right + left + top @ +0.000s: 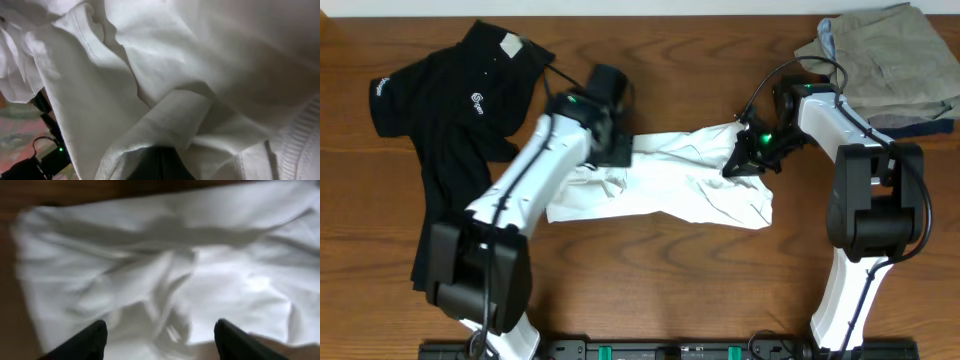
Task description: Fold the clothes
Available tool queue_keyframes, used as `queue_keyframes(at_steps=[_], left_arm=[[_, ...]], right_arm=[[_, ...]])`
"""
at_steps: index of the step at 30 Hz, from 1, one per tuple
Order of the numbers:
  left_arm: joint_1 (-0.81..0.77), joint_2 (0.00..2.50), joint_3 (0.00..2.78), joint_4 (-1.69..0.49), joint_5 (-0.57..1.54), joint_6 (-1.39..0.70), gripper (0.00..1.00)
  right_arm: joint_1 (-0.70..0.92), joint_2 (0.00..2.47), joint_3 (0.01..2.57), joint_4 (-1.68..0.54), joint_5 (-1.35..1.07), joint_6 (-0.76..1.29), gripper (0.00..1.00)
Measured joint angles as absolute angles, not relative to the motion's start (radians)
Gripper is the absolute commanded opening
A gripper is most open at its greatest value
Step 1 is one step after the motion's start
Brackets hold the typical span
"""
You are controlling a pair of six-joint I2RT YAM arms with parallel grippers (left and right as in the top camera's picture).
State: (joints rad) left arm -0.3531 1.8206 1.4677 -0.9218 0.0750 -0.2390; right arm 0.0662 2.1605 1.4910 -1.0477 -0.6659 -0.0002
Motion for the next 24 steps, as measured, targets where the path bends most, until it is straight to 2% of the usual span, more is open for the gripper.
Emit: queue_keyframes(at_steps=[7,9,12,14,19,24], left_arm=[[-0.202,1.795,1.517,-1.044,0.079,-0.205,0.67],[-0.200,1.795,1.482,-1.030,0.092,-0.192,0.61],[-0.215,1.795,1.408,-1.001,0.114,-0.179,0.44],[-0.227,1.795,1.367,-0.992,0.125,-0.168,0.40],[-0.263,1.795,1.330,-0.971,0.137,-0.158,0.36],[-0.317,1.795,1.268,-0.849,0.144,-0.159,0.35]], right_arm=[[0.066,2.160,1.491,-1.047,-0.666,-0.001,0.01],[0.066,2.160,1.491,-1.047,-0.666,-0.001,0.01],[0.066,2.160,1.491,-1.046,-0.666,-0.001,0.01],[0.066,2.160,1.491,-1.047,-0.666,-0.001,0.01],[0.066,2.160,1.491,-1.046,-0.666,-0.001,0.01],[0.066,2.160,1.491,-1.046,-0.666,-0.001,0.01]])
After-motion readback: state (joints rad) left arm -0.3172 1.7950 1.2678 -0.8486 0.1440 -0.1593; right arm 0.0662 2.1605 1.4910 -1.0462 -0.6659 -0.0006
